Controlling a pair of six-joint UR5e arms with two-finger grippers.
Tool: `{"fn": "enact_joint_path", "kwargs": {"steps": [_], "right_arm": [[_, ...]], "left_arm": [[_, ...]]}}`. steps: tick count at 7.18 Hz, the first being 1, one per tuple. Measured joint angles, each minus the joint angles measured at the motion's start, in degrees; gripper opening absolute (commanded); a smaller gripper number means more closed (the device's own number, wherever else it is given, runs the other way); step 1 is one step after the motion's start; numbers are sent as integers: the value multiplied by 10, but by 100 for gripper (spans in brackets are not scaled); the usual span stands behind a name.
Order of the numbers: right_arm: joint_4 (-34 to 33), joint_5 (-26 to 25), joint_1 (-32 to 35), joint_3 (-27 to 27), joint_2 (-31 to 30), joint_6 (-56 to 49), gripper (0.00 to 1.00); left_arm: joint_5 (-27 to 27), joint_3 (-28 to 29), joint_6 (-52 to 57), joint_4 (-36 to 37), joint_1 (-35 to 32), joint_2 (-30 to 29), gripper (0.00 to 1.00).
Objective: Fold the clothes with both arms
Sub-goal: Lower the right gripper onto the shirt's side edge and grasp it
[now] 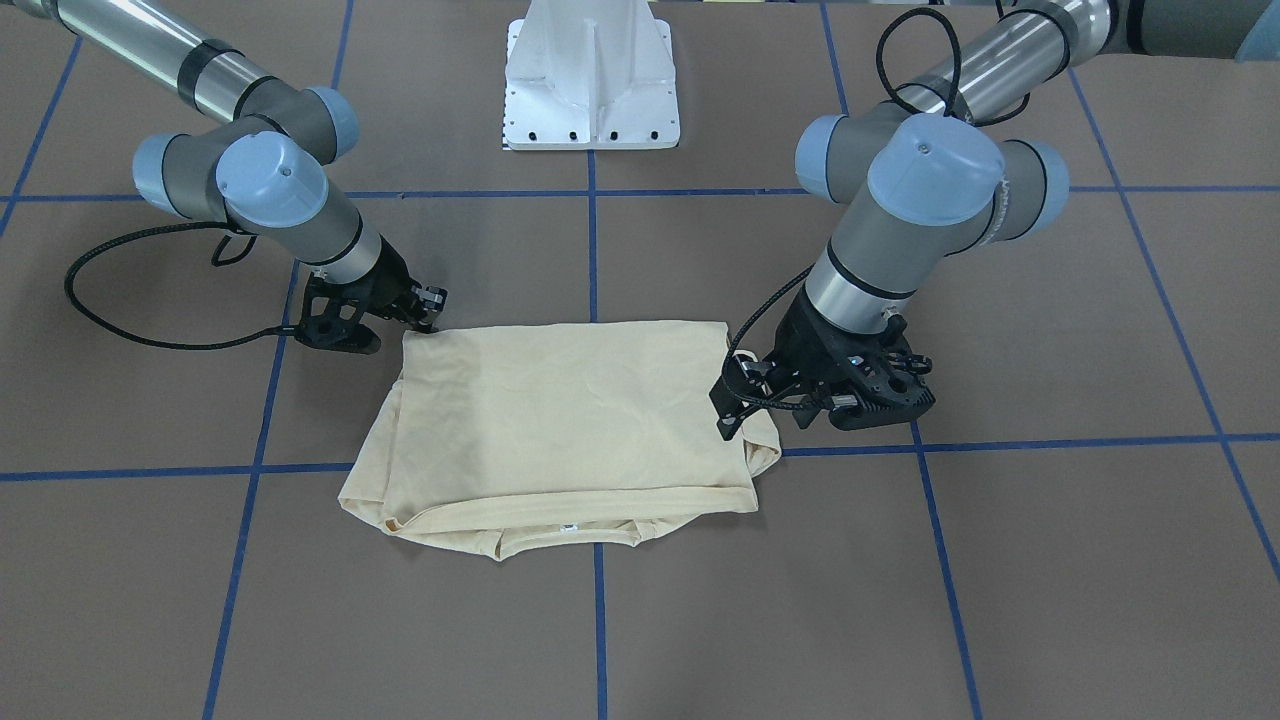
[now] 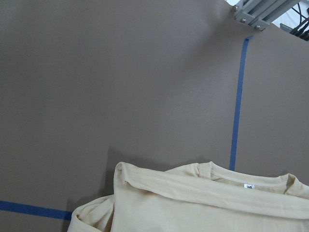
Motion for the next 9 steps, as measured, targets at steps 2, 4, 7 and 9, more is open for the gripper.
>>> {"fn": "enact_joint_path", "kwargs": {"steps": [2,4,7,9], "right_arm": [[0,14,6,12,-6,-1,0],[-1,32,13,43,-31,-1,0],[-1,30,17,43,-30,0,98],[-3,13,23,17,-5,0,99]], "left_arm": [[0,0,0,0,0,1,90],[1,-3,-1,1,0,1,90],[2,-6,-2,1,0,1,91],[3,-6,-1,1,0,2,91]]}}
